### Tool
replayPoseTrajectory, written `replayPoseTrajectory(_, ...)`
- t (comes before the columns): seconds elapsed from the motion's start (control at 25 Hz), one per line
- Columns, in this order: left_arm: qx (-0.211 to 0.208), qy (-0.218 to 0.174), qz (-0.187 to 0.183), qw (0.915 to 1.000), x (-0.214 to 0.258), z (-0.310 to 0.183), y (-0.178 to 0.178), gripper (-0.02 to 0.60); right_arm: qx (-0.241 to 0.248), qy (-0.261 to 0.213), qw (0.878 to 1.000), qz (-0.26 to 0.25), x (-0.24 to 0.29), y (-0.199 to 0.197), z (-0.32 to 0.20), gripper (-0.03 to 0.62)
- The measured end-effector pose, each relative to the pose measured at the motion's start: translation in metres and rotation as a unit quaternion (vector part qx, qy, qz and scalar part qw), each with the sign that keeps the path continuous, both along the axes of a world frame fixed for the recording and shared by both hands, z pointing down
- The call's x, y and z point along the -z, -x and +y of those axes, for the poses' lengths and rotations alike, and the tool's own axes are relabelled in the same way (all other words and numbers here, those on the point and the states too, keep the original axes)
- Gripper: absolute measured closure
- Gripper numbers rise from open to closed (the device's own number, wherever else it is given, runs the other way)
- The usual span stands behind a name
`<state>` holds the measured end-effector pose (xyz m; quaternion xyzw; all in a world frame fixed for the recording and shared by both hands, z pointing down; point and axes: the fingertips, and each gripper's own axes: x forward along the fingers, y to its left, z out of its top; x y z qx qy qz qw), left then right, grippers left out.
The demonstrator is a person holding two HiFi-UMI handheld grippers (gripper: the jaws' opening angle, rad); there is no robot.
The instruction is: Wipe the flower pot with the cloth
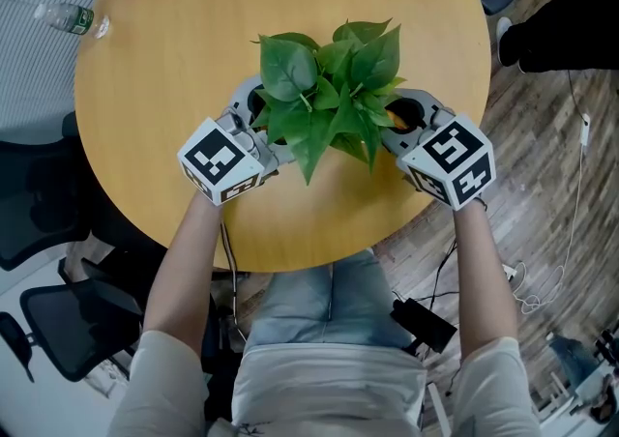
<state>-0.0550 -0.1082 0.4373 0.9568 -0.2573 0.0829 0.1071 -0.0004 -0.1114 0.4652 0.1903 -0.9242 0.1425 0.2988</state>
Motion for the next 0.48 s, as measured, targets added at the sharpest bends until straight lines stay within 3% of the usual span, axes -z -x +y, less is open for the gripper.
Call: replayPoseTrajectory(0.48,0.064,0.011,-0.014,0.9978,0.0,0.005,-0.003,0.12,-0.004,0.003,1.0,-0.005,0.001,-0.003,0.012,0.51)
